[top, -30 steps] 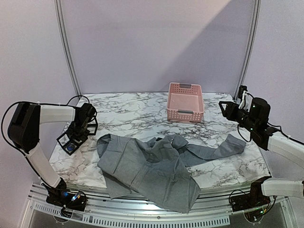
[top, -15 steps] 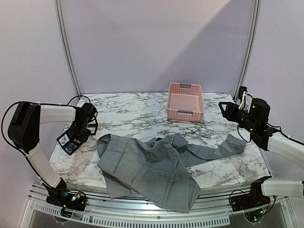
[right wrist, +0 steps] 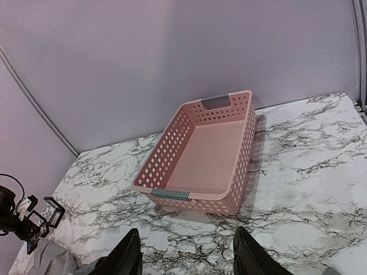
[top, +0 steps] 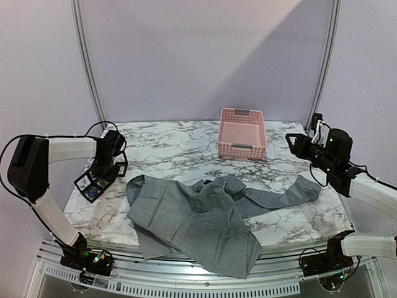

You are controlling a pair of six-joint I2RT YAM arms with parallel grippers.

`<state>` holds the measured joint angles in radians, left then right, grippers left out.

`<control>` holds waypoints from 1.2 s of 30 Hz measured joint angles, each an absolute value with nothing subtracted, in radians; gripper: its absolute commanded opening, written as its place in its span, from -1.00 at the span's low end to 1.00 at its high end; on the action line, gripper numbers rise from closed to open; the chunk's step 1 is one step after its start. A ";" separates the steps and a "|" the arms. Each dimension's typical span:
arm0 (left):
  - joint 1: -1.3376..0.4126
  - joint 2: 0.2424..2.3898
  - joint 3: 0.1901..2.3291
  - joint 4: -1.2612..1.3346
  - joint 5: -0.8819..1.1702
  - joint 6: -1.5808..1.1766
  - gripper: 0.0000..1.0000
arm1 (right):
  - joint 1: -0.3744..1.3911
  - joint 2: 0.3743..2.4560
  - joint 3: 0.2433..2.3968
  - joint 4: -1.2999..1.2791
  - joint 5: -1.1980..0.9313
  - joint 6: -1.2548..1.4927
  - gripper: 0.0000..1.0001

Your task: Remove the brooch from the garment

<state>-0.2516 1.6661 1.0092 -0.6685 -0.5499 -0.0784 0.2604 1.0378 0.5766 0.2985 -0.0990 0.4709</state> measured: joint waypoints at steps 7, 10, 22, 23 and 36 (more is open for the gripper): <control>-0.252 1.615 1.009 -0.643 -0.508 -0.075 -0.12 | 0.260 1.037 0.576 0.299 -0.099 0.471 0.06; -0.253 1.567 0.997 -0.624 -0.482 -0.067 0.00 | 0.260 1.035 0.576 0.299 -0.099 0.471 0.07; -0.393 1.185 0.947 -0.478 -0.294 -0.028 0.50 | 0.260 1.032 0.577 0.266 -0.262 0.433 0.07; -0.400 1.196 0.968 -0.476 -0.262 -0.028 0.51 | 0.260 1.042 0.586 0.252 -0.303 0.423 0.07; -0.639 1.538 1.311 -0.373 0.088 -0.007 0.62 | 0.473 1.198 0.738 -0.054 -0.364 0.421 0.02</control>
<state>-0.6392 1.5379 1.3109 -0.3733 0.0879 -0.0067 0.4732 1.1976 0.7383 -0.0540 -0.3637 0.4213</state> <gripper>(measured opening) 0.792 0.534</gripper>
